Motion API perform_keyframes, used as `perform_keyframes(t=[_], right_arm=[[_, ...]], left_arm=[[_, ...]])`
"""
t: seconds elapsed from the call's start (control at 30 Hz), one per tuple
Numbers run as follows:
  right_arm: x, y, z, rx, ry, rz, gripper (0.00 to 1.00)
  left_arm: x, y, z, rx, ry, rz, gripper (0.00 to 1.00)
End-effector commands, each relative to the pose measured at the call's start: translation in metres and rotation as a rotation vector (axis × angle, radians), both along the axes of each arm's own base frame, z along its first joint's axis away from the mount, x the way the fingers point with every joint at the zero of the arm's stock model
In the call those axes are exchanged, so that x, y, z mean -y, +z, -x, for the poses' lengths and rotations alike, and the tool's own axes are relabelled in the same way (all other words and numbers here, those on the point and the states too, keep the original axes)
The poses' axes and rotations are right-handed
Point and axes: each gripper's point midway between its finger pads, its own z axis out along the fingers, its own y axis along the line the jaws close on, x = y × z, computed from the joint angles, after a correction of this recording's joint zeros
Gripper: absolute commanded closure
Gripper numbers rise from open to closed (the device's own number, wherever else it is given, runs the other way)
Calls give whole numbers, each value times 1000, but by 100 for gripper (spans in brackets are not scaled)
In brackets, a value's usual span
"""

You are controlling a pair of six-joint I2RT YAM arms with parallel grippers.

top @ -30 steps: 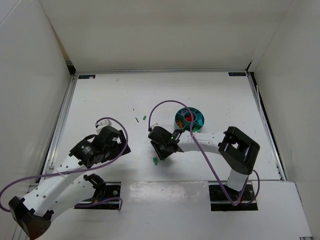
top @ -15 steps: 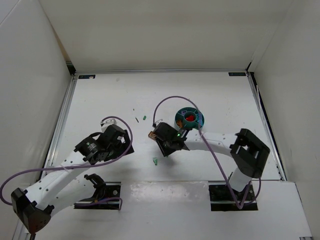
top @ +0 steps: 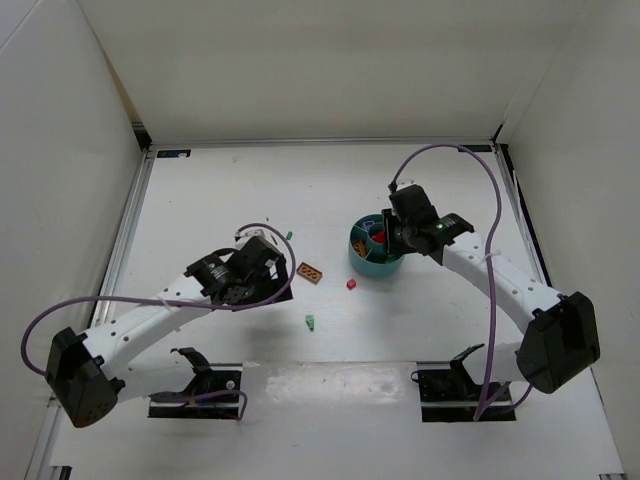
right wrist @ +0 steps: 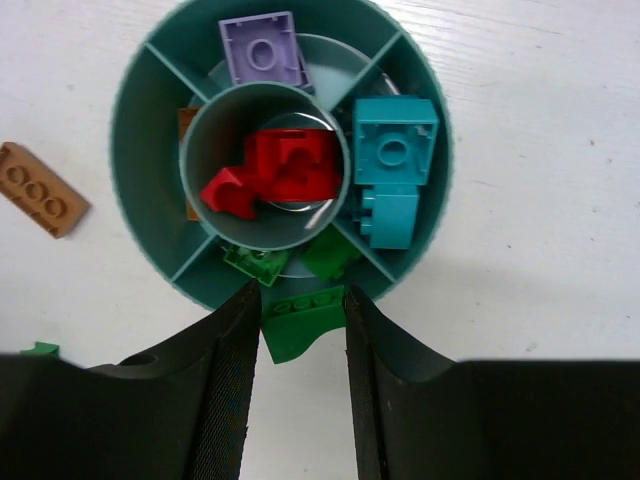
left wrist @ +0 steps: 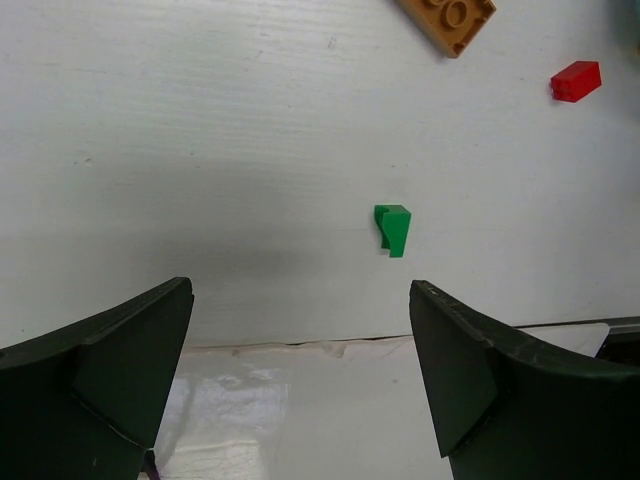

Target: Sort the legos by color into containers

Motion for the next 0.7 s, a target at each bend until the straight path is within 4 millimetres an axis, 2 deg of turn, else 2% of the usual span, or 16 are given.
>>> perform_keyframes(t=[0.0,0.1,0.13,0.2,0.47,0.67], right_arm=[[7,7,-3,0,8,11,83],[9,8,-5,10,1,13,68],[9,8,-5,11,-2,14,63],[8,9,-6,16,-7,9,57],[10,11,-3,23,-4,21,51],[2,15,5,64,33,76,48]], left_arm=[[22,13,-10,24,-48,25,0],[32,21,-14,42,-76,32,0],[35,18,-14,34,-83,21,0],[40,20,-17,35,-95,22,0],[52,16,-10,22,-137,10,0],[47,15,-8,28,-118,21,0]])
